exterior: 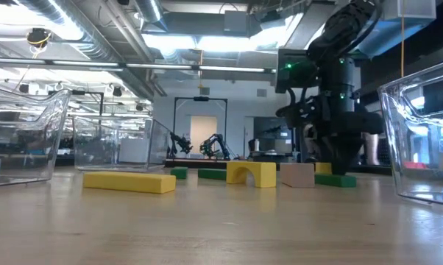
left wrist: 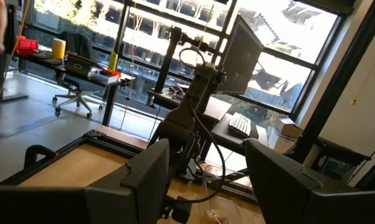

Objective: Sort & place blocks by color
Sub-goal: Put the top right yellow block into the bottom left transparent bin

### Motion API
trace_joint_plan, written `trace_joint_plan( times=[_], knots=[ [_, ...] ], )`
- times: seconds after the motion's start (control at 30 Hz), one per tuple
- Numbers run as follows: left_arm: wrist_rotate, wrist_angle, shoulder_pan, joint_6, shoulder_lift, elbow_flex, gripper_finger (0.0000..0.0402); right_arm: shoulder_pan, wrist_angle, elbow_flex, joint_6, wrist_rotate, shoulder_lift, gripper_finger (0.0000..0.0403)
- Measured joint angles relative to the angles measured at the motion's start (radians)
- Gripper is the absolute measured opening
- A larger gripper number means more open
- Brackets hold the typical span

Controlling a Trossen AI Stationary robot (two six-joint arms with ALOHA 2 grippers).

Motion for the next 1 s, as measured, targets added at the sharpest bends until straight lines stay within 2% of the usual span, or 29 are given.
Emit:
trace_joint_plan(
  times=[0.5,0.67,1.0],
  knots=[
    [0.004,0.0,0.0,0.0,0.0,0.0,0.0204,-0.045,0.004,0.0,0.046,-0.078,-0.001,0.0244],
    [0.005,0.0,0.0,0.0,0.0,0.0,0.0204,-0.06,0.016,0.0,0.091,-0.111,-0.001,0.0239],
    [0.005,0.0,0.0,0.001,0.0,0.0,0.0204,-0.061,0.034,-0.006,0.104,-0.097,-0.002,0.0214]
  ],
)
